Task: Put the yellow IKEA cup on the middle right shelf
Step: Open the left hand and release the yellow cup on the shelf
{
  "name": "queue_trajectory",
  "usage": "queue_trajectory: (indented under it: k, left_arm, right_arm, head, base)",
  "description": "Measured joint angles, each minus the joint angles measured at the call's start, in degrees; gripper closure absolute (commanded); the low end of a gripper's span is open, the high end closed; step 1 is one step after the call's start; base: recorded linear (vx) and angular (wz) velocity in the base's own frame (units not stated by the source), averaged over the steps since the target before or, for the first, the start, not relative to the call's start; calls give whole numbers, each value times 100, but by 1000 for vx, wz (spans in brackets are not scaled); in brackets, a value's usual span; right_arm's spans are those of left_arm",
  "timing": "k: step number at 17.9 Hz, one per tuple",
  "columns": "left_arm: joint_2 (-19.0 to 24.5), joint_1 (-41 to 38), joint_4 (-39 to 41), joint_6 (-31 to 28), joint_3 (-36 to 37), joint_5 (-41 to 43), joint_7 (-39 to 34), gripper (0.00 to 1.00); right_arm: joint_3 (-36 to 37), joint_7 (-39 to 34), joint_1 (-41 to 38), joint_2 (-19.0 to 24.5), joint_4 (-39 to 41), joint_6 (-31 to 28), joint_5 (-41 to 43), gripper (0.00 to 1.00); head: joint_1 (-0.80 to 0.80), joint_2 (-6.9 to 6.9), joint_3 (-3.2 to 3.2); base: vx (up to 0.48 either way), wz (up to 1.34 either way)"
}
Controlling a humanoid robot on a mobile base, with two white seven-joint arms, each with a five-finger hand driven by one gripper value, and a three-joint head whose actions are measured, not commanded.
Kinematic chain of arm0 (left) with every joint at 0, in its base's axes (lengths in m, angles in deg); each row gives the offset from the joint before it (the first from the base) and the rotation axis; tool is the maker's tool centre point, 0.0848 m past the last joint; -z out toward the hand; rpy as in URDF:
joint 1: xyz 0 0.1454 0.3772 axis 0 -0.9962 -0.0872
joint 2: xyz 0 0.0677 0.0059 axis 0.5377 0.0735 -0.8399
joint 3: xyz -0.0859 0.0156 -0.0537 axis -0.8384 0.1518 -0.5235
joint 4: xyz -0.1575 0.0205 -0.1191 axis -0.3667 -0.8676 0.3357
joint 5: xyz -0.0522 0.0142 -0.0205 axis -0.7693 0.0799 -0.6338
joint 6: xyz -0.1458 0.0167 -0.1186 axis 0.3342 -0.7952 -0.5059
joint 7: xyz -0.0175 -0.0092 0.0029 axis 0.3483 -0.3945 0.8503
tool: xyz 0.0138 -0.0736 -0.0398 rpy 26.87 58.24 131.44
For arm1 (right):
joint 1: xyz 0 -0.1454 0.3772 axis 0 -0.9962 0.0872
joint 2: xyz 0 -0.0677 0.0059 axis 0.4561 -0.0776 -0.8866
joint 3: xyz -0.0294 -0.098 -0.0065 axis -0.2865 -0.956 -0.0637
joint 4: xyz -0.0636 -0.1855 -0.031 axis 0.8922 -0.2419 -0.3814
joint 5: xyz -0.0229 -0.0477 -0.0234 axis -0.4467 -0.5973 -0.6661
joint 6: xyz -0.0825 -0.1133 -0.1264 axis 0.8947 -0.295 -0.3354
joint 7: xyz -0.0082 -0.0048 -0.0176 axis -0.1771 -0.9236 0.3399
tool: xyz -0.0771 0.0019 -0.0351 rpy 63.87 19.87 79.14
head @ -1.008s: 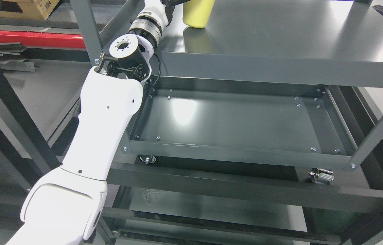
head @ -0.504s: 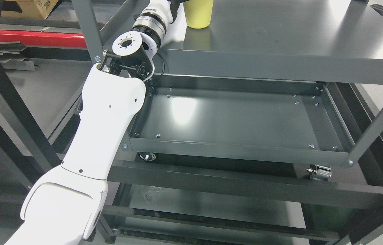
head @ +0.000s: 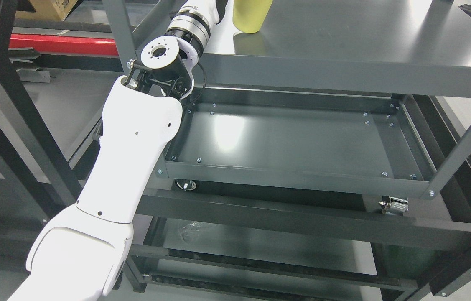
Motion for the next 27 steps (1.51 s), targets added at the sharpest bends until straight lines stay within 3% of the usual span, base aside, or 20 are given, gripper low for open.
queue_trajectory:
  k: [27]
  left_arm:
    - [0, -438, 1530, -769, -189, 4, 31, 16]
  right_arm:
    - [0, -26, 0, 0, 0, 1, 0, 1]
  head:
    - [0, 0, 0]
  base:
    - [-4, 16]
